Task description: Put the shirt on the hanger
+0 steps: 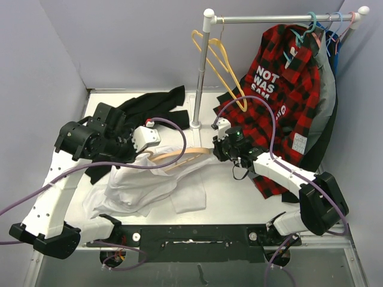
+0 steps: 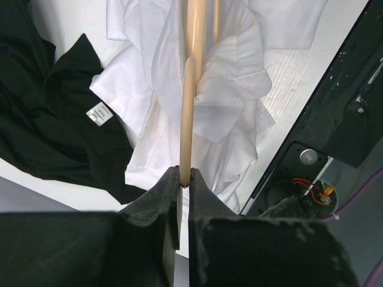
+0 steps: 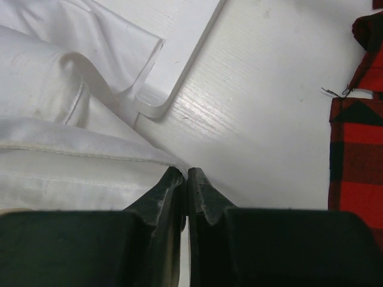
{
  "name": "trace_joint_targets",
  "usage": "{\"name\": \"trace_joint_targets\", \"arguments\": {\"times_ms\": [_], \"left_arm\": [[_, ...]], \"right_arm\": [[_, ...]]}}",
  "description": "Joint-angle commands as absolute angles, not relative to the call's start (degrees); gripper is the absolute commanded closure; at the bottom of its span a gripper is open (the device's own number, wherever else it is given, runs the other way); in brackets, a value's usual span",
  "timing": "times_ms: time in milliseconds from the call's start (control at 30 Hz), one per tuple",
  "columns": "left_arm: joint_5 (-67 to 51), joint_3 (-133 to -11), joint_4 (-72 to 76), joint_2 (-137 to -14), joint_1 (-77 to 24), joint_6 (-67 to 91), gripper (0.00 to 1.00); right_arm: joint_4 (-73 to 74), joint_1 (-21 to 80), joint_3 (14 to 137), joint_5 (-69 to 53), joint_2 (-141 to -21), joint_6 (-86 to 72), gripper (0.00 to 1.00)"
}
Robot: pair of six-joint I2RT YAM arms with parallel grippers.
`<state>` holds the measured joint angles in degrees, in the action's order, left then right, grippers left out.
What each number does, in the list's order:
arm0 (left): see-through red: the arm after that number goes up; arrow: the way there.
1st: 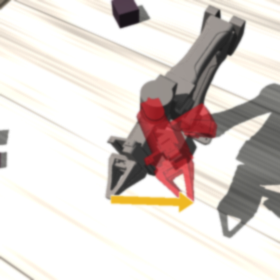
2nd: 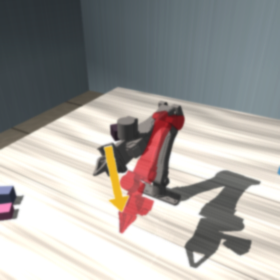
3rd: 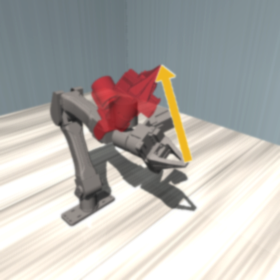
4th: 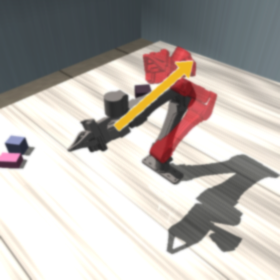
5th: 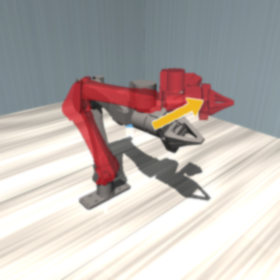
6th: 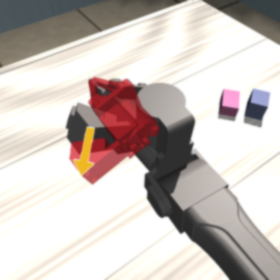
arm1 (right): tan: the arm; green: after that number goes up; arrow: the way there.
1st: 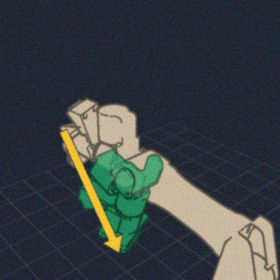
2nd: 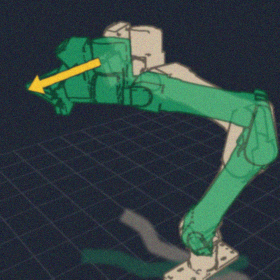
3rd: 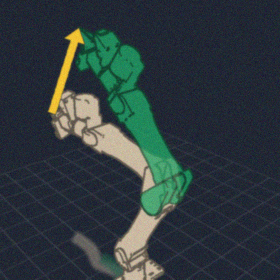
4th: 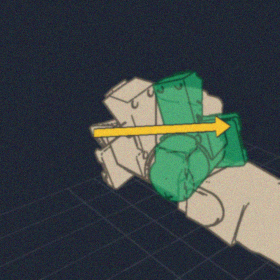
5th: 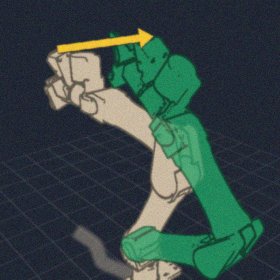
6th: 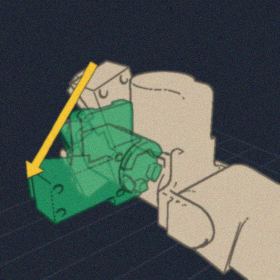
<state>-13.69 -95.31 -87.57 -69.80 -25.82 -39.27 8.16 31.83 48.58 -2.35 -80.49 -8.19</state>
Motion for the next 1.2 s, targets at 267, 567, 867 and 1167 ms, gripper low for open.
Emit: {"name": "trace_joint_targets", "arguments": {"times_ms": [267,567,867,1167], "left_arm": [[-10.75,-89.52,-83.91,-67.80,-25.14,-41.31,1.00],[-6.55,-87.70,-79.19,-69.81,-24.96,-39.92,1.00],[-6.82,-88.42,-75.05,-73.51,-25.05,-36.85,1.00],[-5.69,-92.02,-72.15,-75.41,-25.83,-32.53,1.00]], "right_arm": [[8.23,31.48,49.31,-4.57,-76.74,-9.88,1.00],[12.77,33.52,51.62,-6.81,-73.69,-11.34,1.00],[18.05,42.66,59.25,-5.73,-71.57,-13.98,1.00],[15.81,43.59,67.49,-15.99,-72.09,-19.78,1.00]]}}
